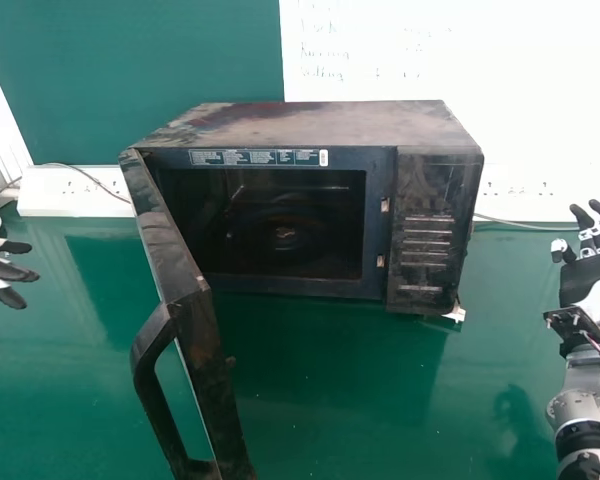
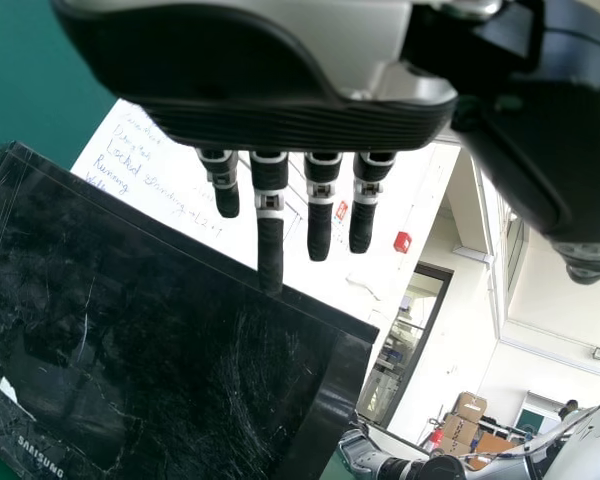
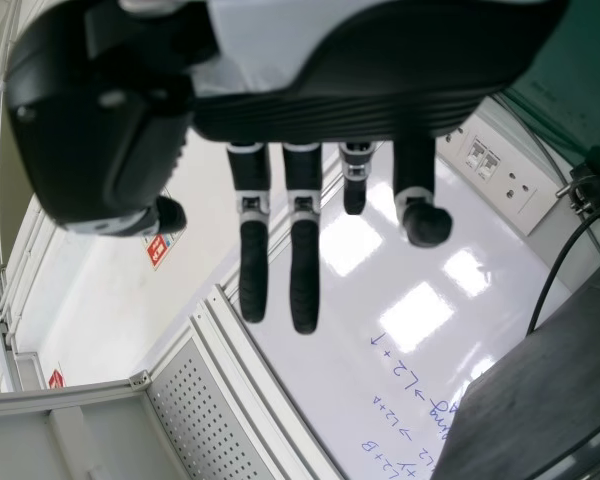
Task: Open the door of oven
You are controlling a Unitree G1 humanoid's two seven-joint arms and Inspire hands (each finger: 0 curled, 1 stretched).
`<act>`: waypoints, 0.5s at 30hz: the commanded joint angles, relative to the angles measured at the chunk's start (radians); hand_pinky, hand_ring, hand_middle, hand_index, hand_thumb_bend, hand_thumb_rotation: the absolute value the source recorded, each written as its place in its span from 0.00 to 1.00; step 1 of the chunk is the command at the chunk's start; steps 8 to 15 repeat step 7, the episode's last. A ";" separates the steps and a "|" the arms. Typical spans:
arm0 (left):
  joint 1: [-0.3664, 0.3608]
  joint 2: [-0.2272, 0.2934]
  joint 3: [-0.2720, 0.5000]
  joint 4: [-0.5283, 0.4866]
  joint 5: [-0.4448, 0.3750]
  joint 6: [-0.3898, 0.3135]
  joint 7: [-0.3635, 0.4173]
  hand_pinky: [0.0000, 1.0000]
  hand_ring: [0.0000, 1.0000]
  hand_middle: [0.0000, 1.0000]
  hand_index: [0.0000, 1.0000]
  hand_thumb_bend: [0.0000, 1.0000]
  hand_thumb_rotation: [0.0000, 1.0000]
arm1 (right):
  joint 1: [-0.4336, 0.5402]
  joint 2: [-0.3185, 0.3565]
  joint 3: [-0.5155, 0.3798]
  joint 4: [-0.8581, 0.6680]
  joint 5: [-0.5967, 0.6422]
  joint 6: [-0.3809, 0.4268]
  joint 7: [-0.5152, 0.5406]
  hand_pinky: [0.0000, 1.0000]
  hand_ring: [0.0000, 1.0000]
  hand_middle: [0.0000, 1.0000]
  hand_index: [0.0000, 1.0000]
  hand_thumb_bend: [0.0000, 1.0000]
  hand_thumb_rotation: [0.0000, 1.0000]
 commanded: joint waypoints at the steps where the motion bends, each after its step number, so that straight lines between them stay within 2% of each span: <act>1: 0.017 0.013 0.011 -0.009 -0.016 -0.007 -0.014 0.05 0.12 0.48 0.49 0.52 0.00 | 0.018 0.011 0.001 -0.013 -0.001 -0.011 0.010 0.58 0.74 0.91 0.92 1.00 0.89; 15: 0.031 0.014 0.020 -0.015 -0.021 -0.009 -0.014 0.05 0.12 0.48 0.49 0.52 0.00 | 0.026 0.014 0.001 -0.026 0.001 -0.009 0.010 0.58 0.74 0.91 0.92 1.00 0.89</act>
